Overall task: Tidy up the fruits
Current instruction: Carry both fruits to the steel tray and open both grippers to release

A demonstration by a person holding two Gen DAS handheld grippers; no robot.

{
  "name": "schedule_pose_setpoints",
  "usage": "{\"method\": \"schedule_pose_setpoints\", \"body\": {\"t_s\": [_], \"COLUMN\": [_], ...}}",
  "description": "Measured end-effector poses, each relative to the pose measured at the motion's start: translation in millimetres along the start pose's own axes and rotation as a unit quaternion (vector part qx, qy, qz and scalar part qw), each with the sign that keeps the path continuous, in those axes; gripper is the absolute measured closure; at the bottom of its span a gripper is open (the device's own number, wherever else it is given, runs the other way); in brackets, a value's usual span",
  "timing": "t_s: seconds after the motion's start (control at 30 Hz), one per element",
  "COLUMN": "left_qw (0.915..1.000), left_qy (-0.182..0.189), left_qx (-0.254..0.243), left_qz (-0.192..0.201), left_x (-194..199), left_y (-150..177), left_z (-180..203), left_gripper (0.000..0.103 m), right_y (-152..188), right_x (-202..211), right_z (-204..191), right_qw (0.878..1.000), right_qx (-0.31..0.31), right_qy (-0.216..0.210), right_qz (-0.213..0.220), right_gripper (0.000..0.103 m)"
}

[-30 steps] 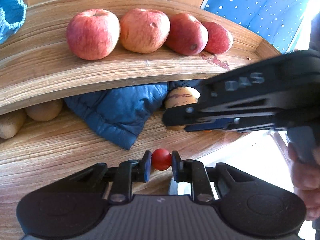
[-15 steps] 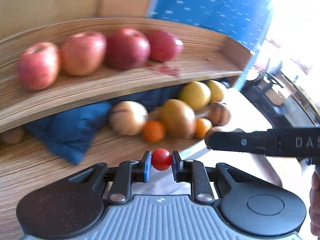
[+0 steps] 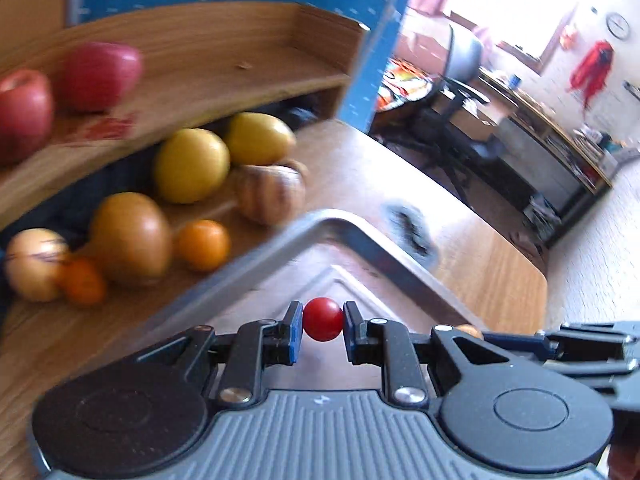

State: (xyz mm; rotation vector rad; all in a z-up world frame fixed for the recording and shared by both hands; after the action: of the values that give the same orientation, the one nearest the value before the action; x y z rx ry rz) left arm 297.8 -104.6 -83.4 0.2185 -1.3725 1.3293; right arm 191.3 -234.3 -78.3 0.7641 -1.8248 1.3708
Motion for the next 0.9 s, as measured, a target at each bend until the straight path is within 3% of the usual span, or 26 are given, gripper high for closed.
{"method": "schedule_pose_setpoints", "body": {"t_s": [0.27,0.6,0.8,0.9], "left_qw": [0.999,0.9987,0.9993,0.9991], "left_qy": [0.014,-0.002,-0.017,-0.03], "left_qx": [-0.031,-0.024,0.003,0.015], "left_qz": [-0.031,-0.045,-0.034,-0.027], "left_x": [-22.2,-27.3,-15.4,-4.6], "left_y": [0.7,7.7,13.0,19.4], "left_z": [28.3,32.6,30.4,28.3], "left_gripper": [0.08,0.08,0.075,0.068], "right_y": [14.0,18.9,20.5,22.7], "right_x": [-0.7,-4.5,1.7,8.1], "right_z": [7.1,4.8,5.3,3.8], "right_qw": [0.999,0.998,0.997,0.997], "right_qx": [0.029,0.056,0.071,0.08], "right_qy": [0.025,0.029,0.018,0.008], "right_qz": [-0.003,-0.008,-0.004,0.0], "right_gripper": [0.074,0.074,0.068,0.058]}}
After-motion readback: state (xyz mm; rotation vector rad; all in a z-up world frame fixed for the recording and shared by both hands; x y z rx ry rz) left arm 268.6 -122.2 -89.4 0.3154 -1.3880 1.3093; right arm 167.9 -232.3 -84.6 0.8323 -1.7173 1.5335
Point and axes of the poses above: each gripper's, at about its wrist camera, not at the fingertips, and x roughly against the way its jaws point, z to its right, y to its underside, the point moved 2 cm from there along -x, roughly the way its jaws point, and after that the axes turned 3 degrees about x, right-handed, at the moved point
